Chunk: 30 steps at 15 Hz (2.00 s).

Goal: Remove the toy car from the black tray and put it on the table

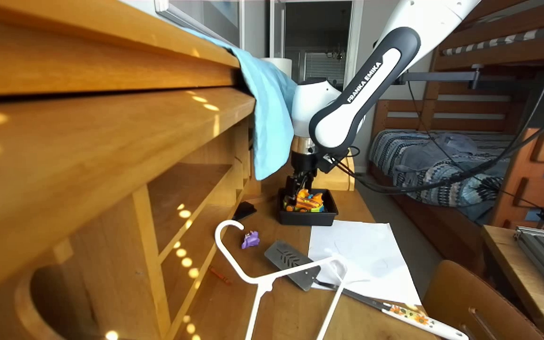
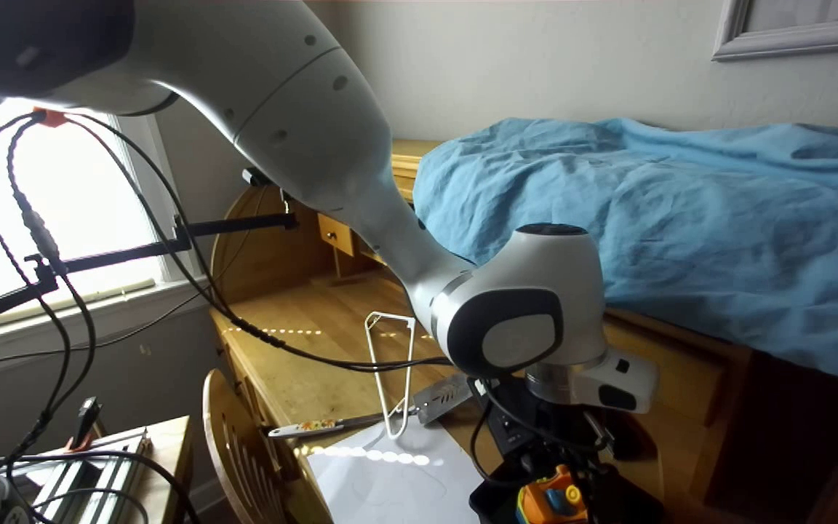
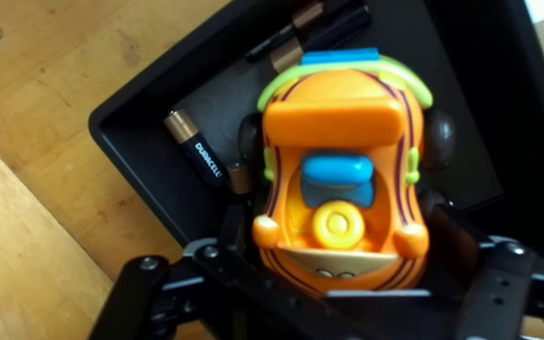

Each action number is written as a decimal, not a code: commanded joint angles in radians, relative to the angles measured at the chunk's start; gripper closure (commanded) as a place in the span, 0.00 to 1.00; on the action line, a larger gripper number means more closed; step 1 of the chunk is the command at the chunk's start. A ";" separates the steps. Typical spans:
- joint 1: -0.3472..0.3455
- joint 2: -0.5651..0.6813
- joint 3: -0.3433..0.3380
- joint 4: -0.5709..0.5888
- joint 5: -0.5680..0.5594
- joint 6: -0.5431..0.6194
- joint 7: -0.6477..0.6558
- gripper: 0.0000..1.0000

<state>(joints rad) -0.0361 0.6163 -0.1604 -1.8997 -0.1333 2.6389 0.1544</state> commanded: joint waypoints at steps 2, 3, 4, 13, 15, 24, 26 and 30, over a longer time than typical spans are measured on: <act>-0.021 -0.023 0.005 -0.074 0.040 0.080 -0.003 0.00; -0.029 -0.018 0.012 -0.071 0.050 0.079 -0.014 0.00; -0.031 -0.012 0.016 -0.067 0.058 0.074 -0.016 0.00; -0.017 -0.021 0.009 -0.062 0.066 0.045 -0.003 0.38; 0.002 -0.056 -0.007 -0.097 0.049 0.040 0.013 0.40; 0.129 -0.237 -0.118 -0.271 -0.071 0.058 0.149 0.40; 0.182 -0.269 -0.164 -0.285 -0.153 0.051 0.226 0.40; 0.231 -0.330 -0.174 -0.311 -0.270 0.020 0.314 0.40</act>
<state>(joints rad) 0.1609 0.3655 -0.3258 -2.1572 -0.3214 2.6827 0.4042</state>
